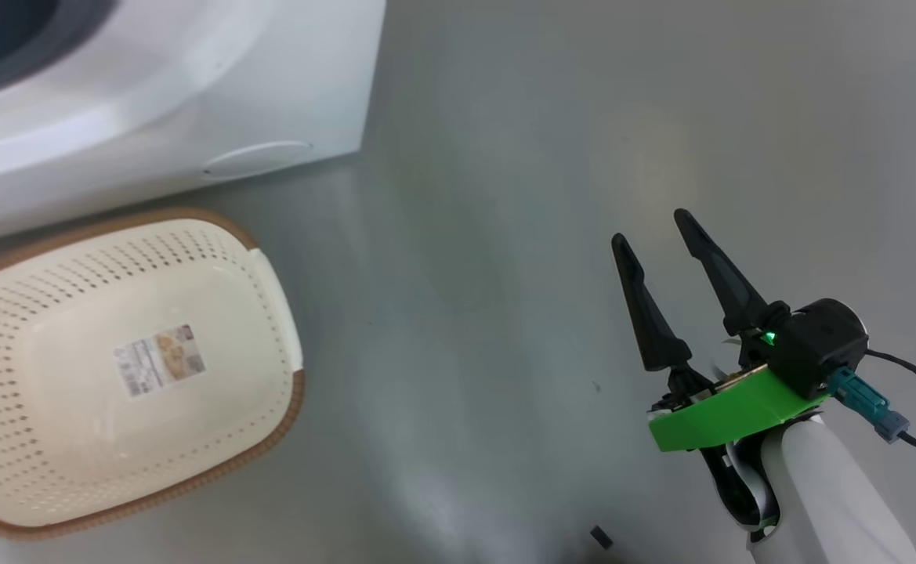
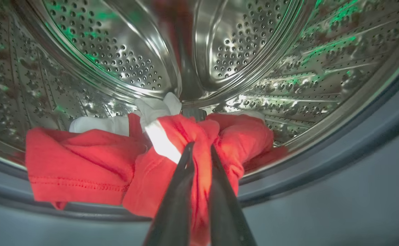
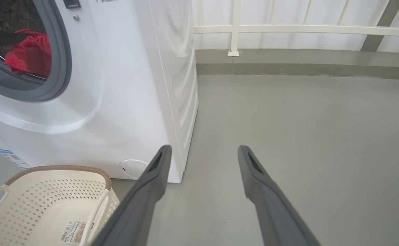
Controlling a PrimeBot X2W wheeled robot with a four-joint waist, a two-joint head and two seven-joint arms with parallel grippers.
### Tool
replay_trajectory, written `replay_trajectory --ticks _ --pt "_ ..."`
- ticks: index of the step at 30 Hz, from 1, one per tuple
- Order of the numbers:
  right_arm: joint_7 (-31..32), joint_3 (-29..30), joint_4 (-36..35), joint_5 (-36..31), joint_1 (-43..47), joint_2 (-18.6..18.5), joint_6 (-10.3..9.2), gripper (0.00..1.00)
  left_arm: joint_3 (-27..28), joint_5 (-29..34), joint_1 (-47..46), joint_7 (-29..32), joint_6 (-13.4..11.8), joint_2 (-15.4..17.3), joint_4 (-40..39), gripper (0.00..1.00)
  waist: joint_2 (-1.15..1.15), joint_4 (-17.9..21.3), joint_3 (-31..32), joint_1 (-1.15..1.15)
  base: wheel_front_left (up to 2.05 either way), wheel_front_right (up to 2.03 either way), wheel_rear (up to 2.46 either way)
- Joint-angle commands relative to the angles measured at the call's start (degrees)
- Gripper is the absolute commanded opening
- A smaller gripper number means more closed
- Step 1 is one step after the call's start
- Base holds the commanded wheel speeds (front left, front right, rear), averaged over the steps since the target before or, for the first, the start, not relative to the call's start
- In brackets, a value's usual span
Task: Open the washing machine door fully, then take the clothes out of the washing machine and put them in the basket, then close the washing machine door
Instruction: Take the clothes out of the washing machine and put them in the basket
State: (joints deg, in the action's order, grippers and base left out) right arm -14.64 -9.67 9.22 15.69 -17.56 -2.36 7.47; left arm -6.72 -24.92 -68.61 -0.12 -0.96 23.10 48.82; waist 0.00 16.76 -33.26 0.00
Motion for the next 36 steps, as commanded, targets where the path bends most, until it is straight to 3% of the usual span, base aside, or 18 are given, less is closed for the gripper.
replay_trajectory --ticks 1,12,26,36 --pt "-0.36 -0.97 -1.08 -1.13 2.06 -0.52 0.02 1.00 1.09 -0.36 2.08 -1.36 0.09 2.03 -2.82 0.00 0.00 -2.09 2.78 0.00 0.00 0.00 0.00" --pt "-0.36 -1.31 -0.02 -2.86 4.19 -0.52 0.02 1.00 1.17 -1.46 14.51 -6.62 -1.89 -1.13 -16.22 0.00 0.00 -5.54 9.47 0.00 0.00 0.00 0.00" --pt "-0.26 -0.93 2.09 -3.65 8.24 -0.52 0.02 1.00 1.88 0.47 36.83 -7.09 -10.23 -1.56 -45.58 0.00 0.00 -7.73 18.78 0.00 0.00 0.00 0.00" --pt "0.72 -0.45 2.07 -3.92 10.92 -0.52 0.02 1.00 3.08 2.56 46.74 -8.66 -14.31 -1.21 -59.00 0.00 0.00 -8.05 24.14 0.00 0.00 0.00 0.00"
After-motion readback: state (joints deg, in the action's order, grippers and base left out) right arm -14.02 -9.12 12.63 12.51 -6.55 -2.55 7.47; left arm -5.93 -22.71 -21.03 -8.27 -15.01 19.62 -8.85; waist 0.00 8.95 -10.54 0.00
